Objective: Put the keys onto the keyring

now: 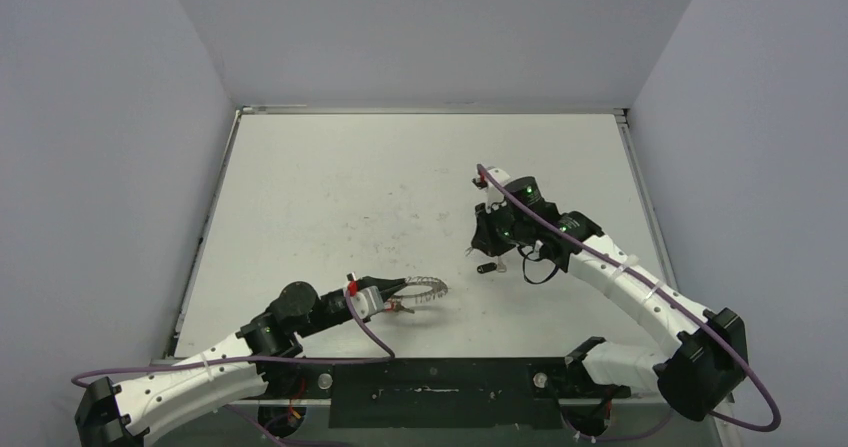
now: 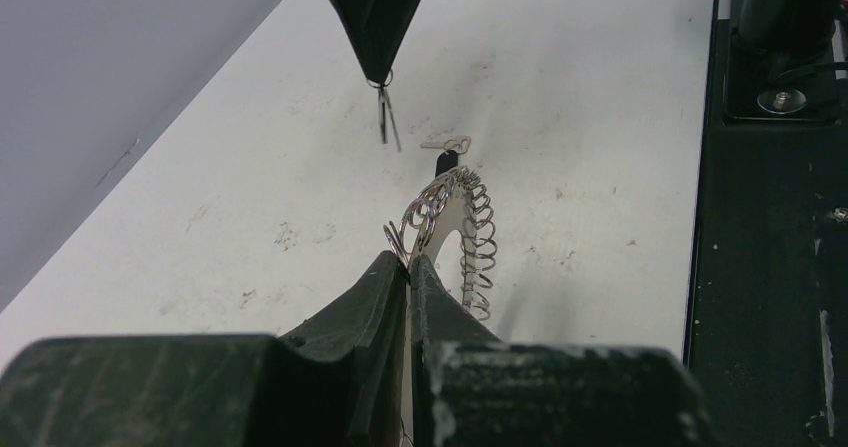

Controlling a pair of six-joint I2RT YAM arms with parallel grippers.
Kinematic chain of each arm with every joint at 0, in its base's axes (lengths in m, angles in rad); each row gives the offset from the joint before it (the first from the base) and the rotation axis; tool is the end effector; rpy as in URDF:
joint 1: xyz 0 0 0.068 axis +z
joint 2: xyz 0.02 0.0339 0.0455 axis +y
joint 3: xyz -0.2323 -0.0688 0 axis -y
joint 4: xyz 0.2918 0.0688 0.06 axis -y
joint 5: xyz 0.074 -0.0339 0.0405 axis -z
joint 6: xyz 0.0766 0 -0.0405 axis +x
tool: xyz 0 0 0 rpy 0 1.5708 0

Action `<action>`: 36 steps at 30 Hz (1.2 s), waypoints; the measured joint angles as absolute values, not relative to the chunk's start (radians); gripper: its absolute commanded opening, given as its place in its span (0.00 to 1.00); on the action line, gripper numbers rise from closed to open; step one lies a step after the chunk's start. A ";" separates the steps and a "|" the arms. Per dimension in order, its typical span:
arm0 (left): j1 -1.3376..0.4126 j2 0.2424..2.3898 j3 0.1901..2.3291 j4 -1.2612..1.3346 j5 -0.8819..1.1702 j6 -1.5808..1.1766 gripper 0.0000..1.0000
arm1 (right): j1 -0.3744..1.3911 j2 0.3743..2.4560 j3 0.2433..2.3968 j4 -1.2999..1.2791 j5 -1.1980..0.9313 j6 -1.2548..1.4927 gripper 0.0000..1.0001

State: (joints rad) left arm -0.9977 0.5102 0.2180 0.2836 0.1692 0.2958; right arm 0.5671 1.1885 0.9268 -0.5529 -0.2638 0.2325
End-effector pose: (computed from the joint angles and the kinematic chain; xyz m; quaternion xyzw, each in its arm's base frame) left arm 0.1320 -0.2284 0.1991 0.4739 0.5288 -0.2975 0.6381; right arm 0.2695 0.1953 0.2039 -0.2013 0.9003 0.2550 0.2895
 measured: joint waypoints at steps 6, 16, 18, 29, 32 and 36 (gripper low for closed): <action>-0.998 0.521 0.218 0.292 0.191 0.278 0.00 | 0.655 1.229 1.011 -0.554 -0.379 0.136 0.00; -0.998 0.545 0.217 0.304 0.225 0.261 0.00 | 0.704 1.275 1.047 -0.551 -0.566 0.025 0.00; -0.998 0.551 0.217 0.308 0.230 0.257 0.00 | 0.721 1.282 1.058 -0.551 -0.596 0.010 0.00; -0.998 0.571 0.212 0.339 0.240 0.247 0.00 | 0.795 1.317 1.085 -0.550 -0.745 -0.017 0.00; -0.998 0.572 0.212 0.341 0.240 0.247 0.00 | 0.809 1.328 1.091 -0.552 -0.767 -0.019 0.00; -0.998 0.572 0.212 0.342 0.241 0.247 0.00 | 0.820 1.329 1.092 -0.552 -0.781 -0.019 0.00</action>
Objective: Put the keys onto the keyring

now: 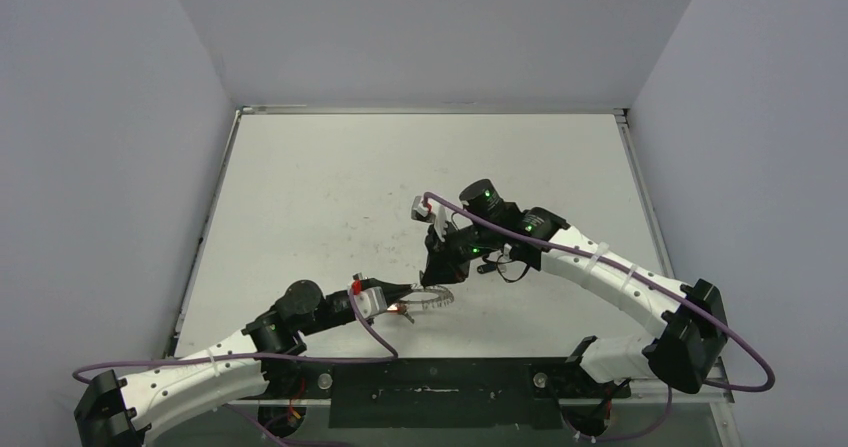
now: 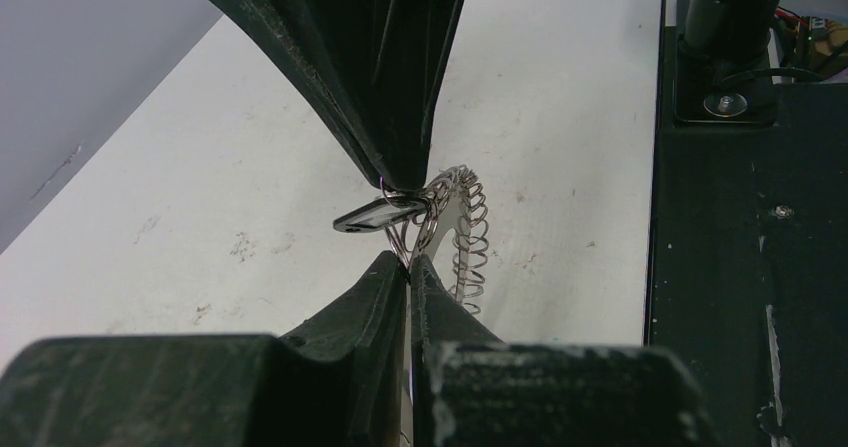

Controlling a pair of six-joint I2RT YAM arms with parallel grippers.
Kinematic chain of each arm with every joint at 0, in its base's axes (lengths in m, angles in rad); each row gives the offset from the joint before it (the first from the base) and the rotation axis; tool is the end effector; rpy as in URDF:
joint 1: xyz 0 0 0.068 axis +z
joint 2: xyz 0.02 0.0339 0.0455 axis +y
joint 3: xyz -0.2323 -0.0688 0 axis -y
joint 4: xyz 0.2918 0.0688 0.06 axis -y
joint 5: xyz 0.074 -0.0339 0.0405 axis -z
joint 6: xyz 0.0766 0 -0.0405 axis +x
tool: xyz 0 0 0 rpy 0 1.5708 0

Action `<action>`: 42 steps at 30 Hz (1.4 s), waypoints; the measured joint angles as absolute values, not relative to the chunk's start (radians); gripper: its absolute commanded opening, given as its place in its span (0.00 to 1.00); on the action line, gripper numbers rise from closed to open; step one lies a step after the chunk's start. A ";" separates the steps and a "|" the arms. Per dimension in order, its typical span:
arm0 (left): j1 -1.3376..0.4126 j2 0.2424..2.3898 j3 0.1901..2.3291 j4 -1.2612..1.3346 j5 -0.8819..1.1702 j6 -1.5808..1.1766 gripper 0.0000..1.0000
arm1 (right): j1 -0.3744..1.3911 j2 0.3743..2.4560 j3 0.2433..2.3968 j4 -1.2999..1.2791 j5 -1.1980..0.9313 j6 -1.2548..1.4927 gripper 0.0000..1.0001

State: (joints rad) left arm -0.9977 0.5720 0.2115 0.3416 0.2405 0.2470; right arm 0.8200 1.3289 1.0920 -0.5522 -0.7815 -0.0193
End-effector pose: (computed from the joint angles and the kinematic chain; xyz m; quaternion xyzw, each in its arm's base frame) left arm 0.1296 -0.2344 0.1897 0.4813 0.5268 -0.3346 0.6155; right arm 0.2011 0.2946 0.2378 -0.4808 0.7216 0.4616 0.1871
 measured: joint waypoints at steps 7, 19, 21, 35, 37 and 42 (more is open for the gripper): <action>-0.998 0.575 0.212 0.342 0.240 0.247 0.00 | 0.826 1.329 1.095 -0.552 -0.806 -0.019 0.00; -0.998 0.589 0.212 0.349 0.240 0.247 0.00 | 0.848 1.361 1.122 -0.547 -0.809 -0.016 0.00; -0.998 0.589 0.212 0.348 0.240 0.247 0.00 | 0.852 1.370 1.126 -0.547 -0.809 -0.016 0.00; -0.998 0.583 0.212 0.339 0.231 0.247 0.00 | 0.852 1.375 1.128 -0.548 -0.749 -0.015 0.00; -0.998 0.582 0.212 0.339 0.228 0.247 0.00 | 0.852 1.377 1.128 -0.548 -0.742 -0.014 0.00; -0.998 0.582 0.209 0.338 0.223 0.247 0.00 | 0.850 1.388 1.127 -0.548 -0.736 -0.011 0.00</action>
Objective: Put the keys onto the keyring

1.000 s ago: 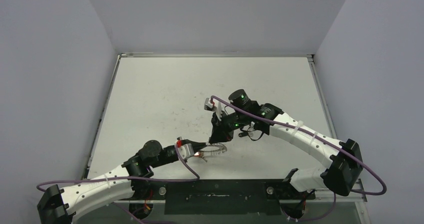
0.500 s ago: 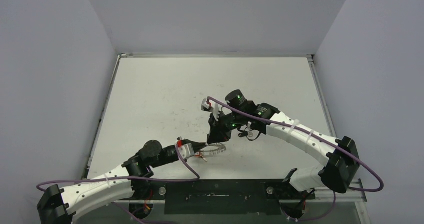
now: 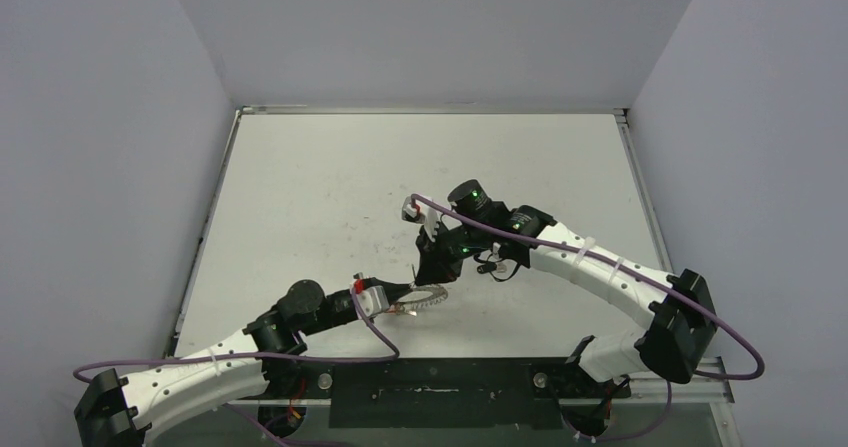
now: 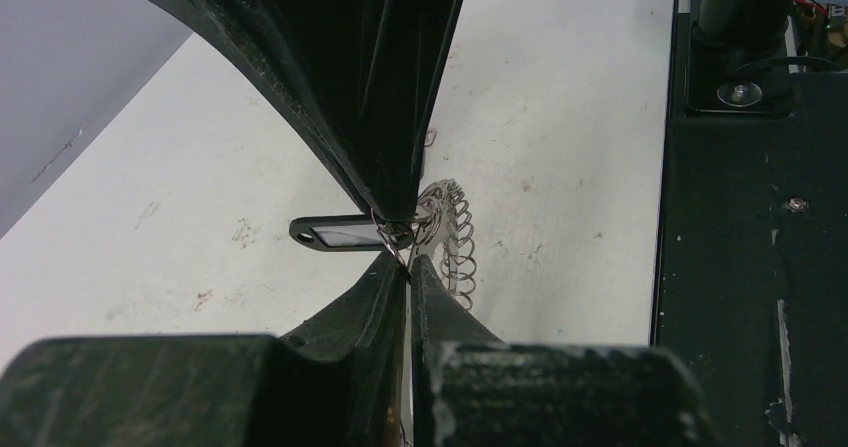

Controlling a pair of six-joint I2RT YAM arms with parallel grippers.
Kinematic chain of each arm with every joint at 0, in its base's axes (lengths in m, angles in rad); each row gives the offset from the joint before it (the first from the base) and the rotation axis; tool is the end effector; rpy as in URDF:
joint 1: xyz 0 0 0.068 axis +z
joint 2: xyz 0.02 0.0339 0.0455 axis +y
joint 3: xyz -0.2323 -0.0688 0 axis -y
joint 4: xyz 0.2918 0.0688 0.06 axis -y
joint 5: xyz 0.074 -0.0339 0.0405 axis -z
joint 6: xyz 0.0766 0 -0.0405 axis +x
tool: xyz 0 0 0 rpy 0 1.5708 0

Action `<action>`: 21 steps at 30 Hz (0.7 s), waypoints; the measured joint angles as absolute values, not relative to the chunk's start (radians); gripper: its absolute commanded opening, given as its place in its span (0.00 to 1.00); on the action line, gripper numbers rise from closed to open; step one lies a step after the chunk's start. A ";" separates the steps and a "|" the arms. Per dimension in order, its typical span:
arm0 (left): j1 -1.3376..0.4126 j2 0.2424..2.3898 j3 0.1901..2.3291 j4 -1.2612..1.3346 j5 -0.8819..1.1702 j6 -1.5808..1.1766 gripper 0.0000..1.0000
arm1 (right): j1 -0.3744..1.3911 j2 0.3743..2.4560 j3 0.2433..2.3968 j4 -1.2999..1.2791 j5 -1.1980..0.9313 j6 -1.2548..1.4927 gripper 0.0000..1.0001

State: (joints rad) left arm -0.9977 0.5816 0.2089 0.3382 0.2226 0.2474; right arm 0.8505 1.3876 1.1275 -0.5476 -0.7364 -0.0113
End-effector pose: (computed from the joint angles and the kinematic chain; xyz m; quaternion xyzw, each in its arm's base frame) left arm 0.1312 -0.2345 0.1856 0.4795 0.5357 -0.3273 0.6132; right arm 0.2024 0.3086 0.2304 -0.4834 0.7308 0.4466 0.1812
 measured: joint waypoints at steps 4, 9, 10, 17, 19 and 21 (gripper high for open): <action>-0.998 0.580 0.207 0.336 0.222 0.247 0.00 | 0.848 1.396 1.122 -0.547 -0.733 -0.011 0.00; -0.998 0.578 0.206 0.332 0.221 0.247 0.00 | 0.844 1.405 1.110 -0.537 -0.734 -0.004 0.05; -0.998 0.578 0.206 0.332 0.221 0.247 0.00 | 0.844 1.405 1.108 -0.533 -0.734 -0.003 0.12; -0.998 0.573 0.206 0.334 0.225 0.247 0.00 | 0.830 1.376 1.070 -0.496 -0.683 0.027 0.59; -0.998 0.570 0.206 0.337 0.226 0.247 0.00 | 0.822 1.338 1.047 -0.480 -0.657 0.038 0.64; -0.998 0.567 0.206 0.339 0.226 0.247 0.00 | 0.810 1.285 1.031 -0.463 -0.640 0.044 0.68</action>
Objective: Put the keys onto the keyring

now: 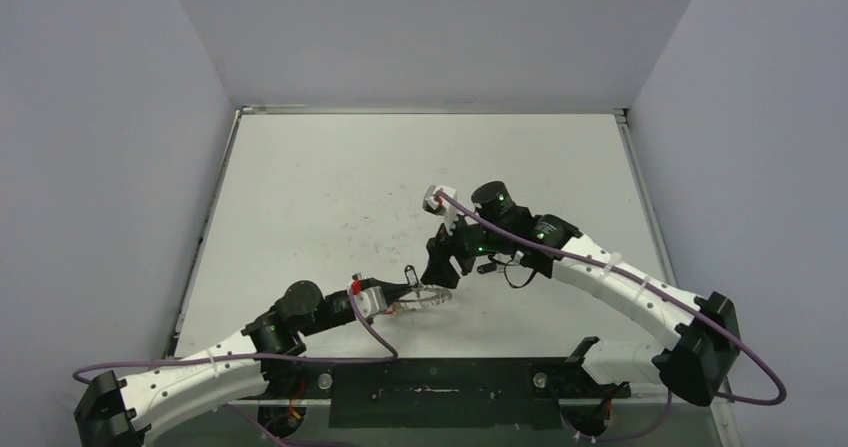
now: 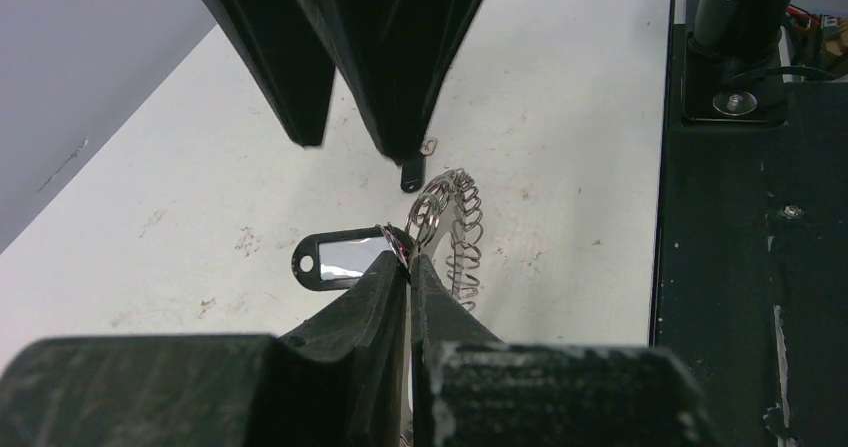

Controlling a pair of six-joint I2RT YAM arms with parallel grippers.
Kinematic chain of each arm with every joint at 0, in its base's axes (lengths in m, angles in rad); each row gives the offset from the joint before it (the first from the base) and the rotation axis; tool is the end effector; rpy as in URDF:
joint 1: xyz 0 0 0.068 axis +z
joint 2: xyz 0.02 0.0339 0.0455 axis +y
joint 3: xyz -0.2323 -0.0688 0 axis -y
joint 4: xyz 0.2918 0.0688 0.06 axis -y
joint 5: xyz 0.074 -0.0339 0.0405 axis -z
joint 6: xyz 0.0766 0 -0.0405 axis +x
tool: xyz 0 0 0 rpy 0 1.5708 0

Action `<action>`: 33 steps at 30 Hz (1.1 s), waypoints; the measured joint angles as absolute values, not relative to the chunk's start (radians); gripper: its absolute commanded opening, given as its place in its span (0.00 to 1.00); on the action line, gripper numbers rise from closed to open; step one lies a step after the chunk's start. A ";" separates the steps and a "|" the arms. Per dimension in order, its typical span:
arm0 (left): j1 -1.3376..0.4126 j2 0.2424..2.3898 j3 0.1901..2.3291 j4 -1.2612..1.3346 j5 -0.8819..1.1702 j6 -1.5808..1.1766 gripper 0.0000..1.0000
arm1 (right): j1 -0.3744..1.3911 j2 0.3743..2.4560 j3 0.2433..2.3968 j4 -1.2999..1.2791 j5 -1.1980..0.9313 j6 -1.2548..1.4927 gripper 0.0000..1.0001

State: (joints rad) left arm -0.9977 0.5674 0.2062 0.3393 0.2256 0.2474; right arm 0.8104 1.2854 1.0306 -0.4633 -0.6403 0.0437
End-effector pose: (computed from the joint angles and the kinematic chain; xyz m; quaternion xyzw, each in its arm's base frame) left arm 0.1303 -0.2335 0.1881 0.4781 0.5311 -0.3295 0.6171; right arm 0.2109 0.2881 0.2318 -0.4439 0.7528 0.4234 0.2386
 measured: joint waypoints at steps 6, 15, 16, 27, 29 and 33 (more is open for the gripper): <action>-0.998 0.562 0.206 0.339 0.226 0.248 0.00 | 0.785 1.132 1.027 -0.386 -0.617 0.043 0.74; -0.998 0.554 0.206 0.339 0.245 0.258 0.00 | 0.779 1.055 0.943 -0.323 -0.675 -0.149 0.68; -0.998 0.551 0.206 0.339 0.249 0.262 0.00 | 0.779 1.059 0.935 -0.323 -0.698 -0.178 0.68; -0.998 0.538 0.206 0.339 0.351 0.312 0.00 | 0.785 1.191 0.961 -0.408 -0.989 -0.529 0.41; -0.998 0.541 0.206 0.340 0.366 0.318 0.00 | 0.789 1.202 0.963 -0.437 -1.017 -0.605 0.40; -0.998 0.556 0.206 0.340 0.379 0.322 0.00 | 0.803 1.204 0.963 -0.455 -1.046 -0.693 0.40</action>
